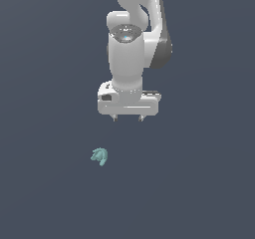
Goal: Pick up the object and move it to a goal position.
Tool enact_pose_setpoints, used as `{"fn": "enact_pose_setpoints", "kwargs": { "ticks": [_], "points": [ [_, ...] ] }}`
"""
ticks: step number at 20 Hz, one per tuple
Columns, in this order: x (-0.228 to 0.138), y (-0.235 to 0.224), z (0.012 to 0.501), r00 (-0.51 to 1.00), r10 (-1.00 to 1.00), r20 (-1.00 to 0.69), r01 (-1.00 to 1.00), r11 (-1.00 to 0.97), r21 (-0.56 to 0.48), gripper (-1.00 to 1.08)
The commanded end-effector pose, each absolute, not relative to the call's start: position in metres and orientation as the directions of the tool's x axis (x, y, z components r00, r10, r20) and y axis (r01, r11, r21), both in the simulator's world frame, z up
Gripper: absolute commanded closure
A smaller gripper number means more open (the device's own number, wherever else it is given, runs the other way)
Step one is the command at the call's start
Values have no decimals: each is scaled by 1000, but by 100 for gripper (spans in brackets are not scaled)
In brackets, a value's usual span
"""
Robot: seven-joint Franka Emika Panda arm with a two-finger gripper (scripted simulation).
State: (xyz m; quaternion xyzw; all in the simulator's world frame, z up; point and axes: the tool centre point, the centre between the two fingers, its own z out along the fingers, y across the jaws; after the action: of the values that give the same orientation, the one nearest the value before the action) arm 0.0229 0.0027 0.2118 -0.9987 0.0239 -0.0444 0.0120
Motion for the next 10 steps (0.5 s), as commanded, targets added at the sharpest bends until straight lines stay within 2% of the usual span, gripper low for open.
{"fn": "enact_pose_setpoints", "kwargs": {
  "ticks": [1, 10],
  "points": [
    [23, 3, 212, 995, -49, 88, -47, -999, -26, -92],
    [30, 11, 239, 992, -25, 120, -22, -999, -24, -92]
  ]
}}
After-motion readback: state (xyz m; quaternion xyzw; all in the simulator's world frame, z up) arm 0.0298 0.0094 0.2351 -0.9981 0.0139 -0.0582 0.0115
